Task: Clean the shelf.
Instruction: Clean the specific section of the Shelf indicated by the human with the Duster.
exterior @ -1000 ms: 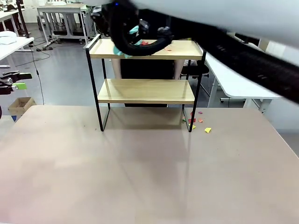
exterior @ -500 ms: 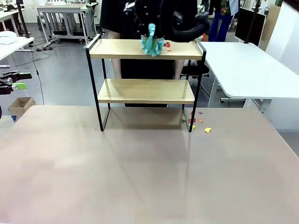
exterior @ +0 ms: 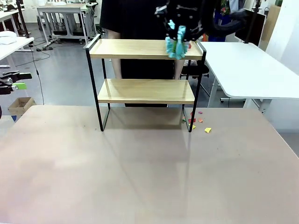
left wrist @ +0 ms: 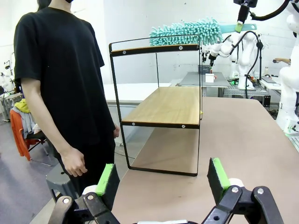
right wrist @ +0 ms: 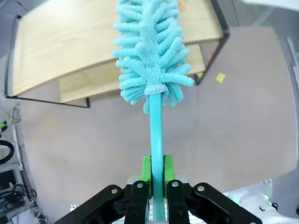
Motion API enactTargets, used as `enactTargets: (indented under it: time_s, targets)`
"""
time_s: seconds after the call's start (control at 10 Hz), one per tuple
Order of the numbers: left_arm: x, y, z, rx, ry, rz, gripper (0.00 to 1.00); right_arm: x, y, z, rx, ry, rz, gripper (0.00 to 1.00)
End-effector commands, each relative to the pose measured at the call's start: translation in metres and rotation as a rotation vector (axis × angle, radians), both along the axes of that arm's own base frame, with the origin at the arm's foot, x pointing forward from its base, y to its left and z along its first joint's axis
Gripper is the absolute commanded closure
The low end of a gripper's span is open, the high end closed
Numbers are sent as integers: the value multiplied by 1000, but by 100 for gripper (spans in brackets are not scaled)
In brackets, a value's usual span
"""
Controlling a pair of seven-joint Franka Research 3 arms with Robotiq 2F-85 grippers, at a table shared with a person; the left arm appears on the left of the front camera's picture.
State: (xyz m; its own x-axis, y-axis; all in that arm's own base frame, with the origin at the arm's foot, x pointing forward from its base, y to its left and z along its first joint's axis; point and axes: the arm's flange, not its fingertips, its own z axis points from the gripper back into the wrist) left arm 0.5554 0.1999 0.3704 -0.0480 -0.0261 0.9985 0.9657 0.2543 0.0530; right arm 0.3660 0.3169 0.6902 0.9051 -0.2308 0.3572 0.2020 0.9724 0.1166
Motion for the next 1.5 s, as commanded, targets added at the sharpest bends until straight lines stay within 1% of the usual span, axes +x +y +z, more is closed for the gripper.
enactTargets:
  time_s: [0.0, 0.1, 0.3, 0.5, 0.7, 0.8, 1.2, 1.3, 1.4]
  targets:
    - [-2, -1, 3, -1, -5, 1, 0, -15, -29, -5, -58, 11, -17, 87]
    - [-2, -1, 3, -1, -5, 1, 0, -16, -41, -4, -85, 20, -35, 87]
    - [-2, -1, 3, -1, -5, 1, 0, -22, -63, 9, -159, -24, -133, 87]
    - [-2, -1, 3, -1, -5, 1, 0, -29, -67, 22, -165, -69, -195, 87]
    - [-2, -1, 3, -1, -5, 1, 0, -40, -59, 31, -144, -119, -204, 87]
    - [-2, -1, 3, -1, -5, 1, 0, -28, -61, 25, -136, -56, -129, 87]
    - [-2, -1, 3, -1, -5, 1, 0, -28, -61, 25, -136, -56, -129, 87]
    - [-2, -1, 3, -1, -5, 1, 0, -29, -53, 21, -129, -47, -118, 87]
    - [-2, -1, 3, -1, -5, 1, 0, -42, -56, 25, -142, -94, -6, 87]
